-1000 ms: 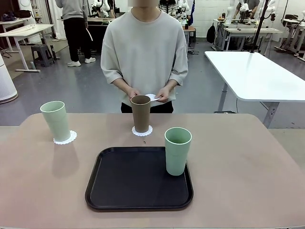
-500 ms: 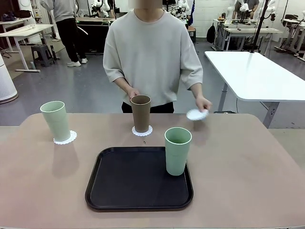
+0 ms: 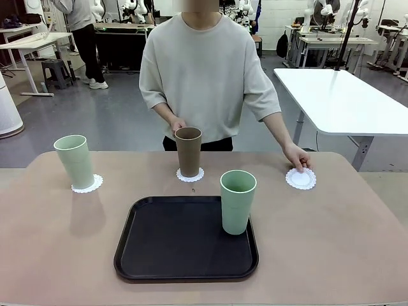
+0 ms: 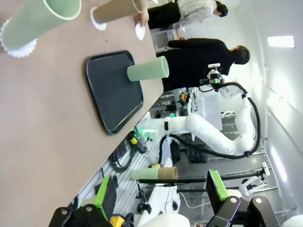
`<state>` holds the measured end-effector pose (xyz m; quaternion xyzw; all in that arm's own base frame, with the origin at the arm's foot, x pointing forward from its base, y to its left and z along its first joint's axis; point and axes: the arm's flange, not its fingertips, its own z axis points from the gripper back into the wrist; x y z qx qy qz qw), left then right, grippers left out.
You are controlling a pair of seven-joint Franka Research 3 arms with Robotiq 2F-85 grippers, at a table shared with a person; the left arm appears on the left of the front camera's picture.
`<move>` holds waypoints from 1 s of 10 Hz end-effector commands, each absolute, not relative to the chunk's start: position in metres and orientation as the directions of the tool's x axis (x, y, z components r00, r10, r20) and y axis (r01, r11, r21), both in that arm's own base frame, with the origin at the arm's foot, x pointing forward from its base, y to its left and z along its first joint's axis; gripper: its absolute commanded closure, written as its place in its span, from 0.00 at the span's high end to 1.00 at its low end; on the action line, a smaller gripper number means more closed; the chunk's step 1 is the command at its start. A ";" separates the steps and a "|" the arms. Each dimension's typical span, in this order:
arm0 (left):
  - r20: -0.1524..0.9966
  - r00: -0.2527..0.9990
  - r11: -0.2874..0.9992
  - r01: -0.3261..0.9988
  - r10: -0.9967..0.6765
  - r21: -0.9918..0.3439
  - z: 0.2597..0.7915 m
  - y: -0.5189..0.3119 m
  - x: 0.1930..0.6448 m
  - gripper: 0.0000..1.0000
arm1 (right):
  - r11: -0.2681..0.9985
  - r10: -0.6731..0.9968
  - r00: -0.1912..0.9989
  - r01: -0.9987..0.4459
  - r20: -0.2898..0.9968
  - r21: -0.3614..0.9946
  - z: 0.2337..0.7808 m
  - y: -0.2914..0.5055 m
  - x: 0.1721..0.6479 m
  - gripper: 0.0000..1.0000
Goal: Place coasters on the table and set cups on them.
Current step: Take one Reusable plastic cup from the Flat Tray and place it on a coaster set by the human.
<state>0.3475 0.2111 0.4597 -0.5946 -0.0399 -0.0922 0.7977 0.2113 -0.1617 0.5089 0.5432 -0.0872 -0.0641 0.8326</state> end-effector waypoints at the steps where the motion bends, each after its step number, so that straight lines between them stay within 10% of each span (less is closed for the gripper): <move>1: 0.165 0.984 0.279 0.178 -0.072 -0.944 0.463 0.207 0.345 1.00 | 0.402 -0.202 0.977 0.012 0.076 0.916 0.509 -0.162 0.211 1.00; 6: 0.165 0.984 0.279 0.178 -0.072 -0.944 0.463 0.207 0.345 1.00 | 0.832 0.209 0.977 -0.155 -0.043 0.532 0.585 -0.071 0.291 1.00; 10: 0.165 0.984 0.279 0.178 -0.072 -0.944 0.463 0.207 0.345 1.00 | 0.877 0.478 0.878 -0.477 -0.004 0.049 0.637 0.032 0.299 1.00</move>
